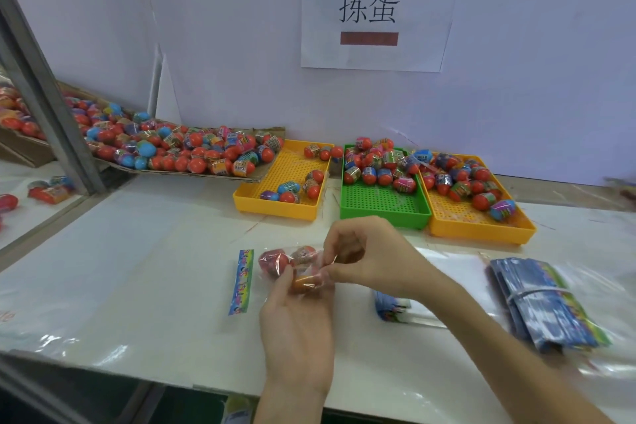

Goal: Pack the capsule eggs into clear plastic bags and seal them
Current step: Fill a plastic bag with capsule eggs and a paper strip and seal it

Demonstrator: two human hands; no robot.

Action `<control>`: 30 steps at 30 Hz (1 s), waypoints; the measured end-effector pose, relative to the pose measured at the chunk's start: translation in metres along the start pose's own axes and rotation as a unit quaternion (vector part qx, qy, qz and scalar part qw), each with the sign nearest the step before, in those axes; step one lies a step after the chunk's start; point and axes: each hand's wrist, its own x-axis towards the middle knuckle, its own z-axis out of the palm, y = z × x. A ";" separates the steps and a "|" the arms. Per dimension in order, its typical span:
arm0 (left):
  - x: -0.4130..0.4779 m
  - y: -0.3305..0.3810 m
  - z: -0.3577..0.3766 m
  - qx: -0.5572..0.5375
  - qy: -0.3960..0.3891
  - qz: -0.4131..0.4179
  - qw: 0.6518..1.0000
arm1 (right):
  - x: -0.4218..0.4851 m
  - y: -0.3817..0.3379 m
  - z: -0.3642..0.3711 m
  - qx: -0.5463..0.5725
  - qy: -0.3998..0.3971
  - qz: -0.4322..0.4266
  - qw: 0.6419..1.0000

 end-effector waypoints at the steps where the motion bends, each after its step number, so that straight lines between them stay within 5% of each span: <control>1: 0.000 0.000 -0.001 0.006 0.004 -0.002 1.000 | 0.000 0.001 0.004 0.001 0.017 -0.008 1.000; 5: -0.001 0.000 0.000 0.039 -0.005 0.010 0.999 | 0.001 0.002 0.010 0.044 0.036 0.004 0.998; 20: 0.002 -0.001 -0.007 0.055 0.005 -0.006 0.998 | -0.003 -0.001 0.003 -0.065 -0.197 0.029 0.978; 26: 0.000 0.004 -0.005 0.012 -0.018 -0.008 1.000 | -0.001 0.000 0.004 -0.049 -0.108 0.024 0.993; 30: -0.001 0.005 -0.004 0.009 -0.010 0.001 1.000 | 0.001 -0.007 -0.010 0.004 0.020 0.005 1.000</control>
